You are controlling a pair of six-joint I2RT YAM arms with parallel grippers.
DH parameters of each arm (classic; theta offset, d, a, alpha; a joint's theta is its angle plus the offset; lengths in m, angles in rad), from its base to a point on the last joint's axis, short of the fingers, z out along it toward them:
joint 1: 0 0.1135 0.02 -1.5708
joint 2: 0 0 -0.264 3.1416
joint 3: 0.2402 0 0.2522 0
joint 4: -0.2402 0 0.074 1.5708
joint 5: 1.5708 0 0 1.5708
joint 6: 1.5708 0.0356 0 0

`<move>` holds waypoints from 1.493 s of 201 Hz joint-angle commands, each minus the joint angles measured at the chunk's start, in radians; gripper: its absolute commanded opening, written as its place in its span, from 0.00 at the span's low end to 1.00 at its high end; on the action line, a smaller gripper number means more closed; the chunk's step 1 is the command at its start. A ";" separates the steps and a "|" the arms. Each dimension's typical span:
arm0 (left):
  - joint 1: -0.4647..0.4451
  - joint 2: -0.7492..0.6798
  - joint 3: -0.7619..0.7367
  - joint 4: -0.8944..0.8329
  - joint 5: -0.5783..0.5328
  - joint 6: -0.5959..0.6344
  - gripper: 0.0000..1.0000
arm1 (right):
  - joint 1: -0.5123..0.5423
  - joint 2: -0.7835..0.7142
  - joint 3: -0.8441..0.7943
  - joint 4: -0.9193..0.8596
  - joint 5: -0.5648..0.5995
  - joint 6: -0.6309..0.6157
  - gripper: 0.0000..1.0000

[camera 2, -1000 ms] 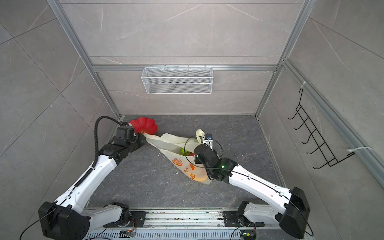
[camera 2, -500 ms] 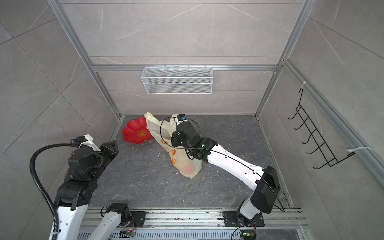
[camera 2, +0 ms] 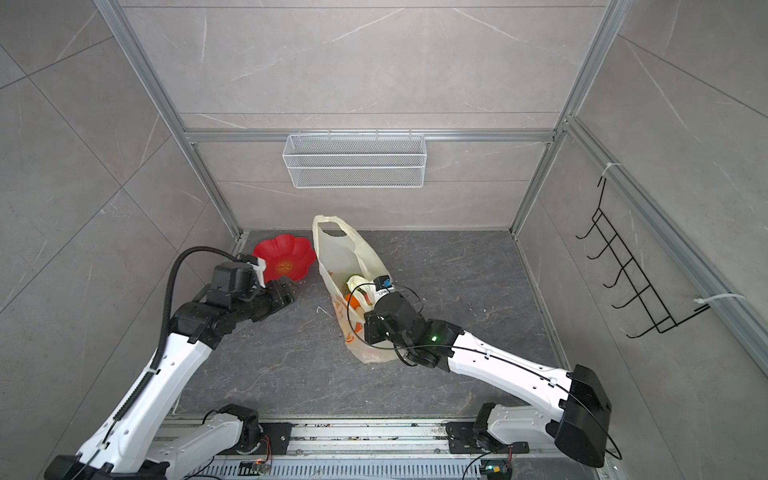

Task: Take the fake fruits out of the plastic bag

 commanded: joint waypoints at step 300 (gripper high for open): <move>0.237 -0.480 -0.453 0.150 0.120 -0.309 0.00 | -0.179 0.215 0.277 -0.002 -0.084 -0.080 0.00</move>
